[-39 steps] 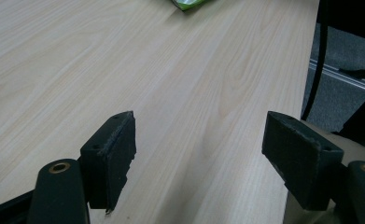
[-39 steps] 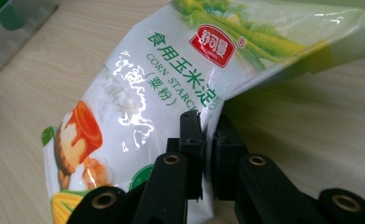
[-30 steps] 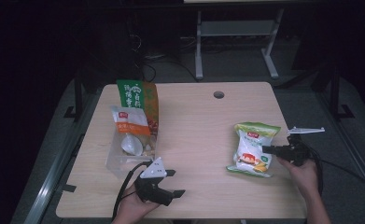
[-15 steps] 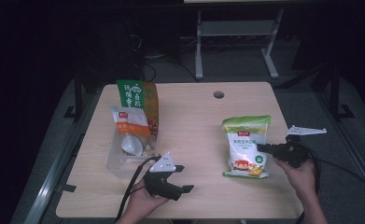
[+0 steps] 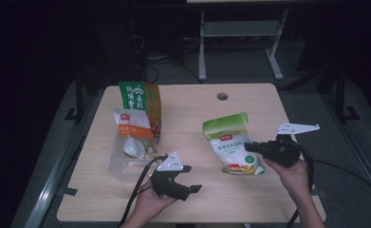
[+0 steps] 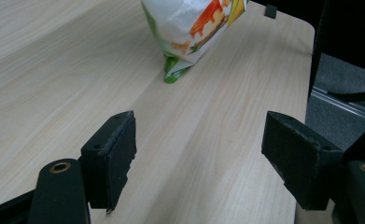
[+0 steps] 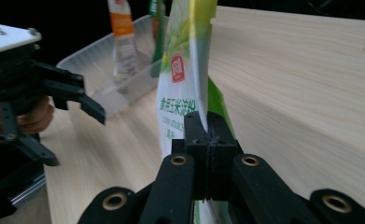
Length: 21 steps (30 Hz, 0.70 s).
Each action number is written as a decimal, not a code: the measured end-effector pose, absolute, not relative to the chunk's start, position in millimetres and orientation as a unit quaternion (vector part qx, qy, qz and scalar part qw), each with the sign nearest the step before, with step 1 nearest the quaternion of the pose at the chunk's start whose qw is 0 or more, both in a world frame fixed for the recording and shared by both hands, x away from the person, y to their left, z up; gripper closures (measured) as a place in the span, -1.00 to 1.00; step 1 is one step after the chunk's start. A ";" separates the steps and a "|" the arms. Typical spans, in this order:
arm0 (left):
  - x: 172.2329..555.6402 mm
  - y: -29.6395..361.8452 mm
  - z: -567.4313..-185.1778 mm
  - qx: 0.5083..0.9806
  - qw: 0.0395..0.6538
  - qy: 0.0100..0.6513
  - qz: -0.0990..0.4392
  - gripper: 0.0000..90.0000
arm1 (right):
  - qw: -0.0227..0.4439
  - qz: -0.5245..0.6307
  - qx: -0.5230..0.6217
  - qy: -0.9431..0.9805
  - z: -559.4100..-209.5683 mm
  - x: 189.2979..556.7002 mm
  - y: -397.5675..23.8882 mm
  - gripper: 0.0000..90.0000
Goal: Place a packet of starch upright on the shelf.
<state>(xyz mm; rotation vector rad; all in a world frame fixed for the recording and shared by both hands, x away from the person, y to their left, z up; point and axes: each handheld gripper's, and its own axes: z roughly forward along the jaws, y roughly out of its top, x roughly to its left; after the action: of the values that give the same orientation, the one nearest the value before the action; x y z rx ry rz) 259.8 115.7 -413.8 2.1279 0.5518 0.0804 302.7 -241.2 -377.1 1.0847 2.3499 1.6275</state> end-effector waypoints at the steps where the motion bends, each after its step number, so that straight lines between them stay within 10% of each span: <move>1: 260.6 116.1 -413.3 0.861 0.454 0.225 0.033 -0.42 | 0.041 0.533 0.349 0.769 -375.9 303.8 -236.4 0.97; 21: 296.5 102.6 -422.2 0.833 0.466 0.296 -0.034 -0.32 | 0.002 0.530 0.272 0.803 -394.4 306.1 -190.6 0.97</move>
<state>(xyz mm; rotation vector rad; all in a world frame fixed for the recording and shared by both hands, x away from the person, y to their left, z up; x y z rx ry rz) 296.5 102.6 -422.2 2.0442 0.7262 -0.0835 306.1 -190.6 -394.4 0.8536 2.5197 1.6625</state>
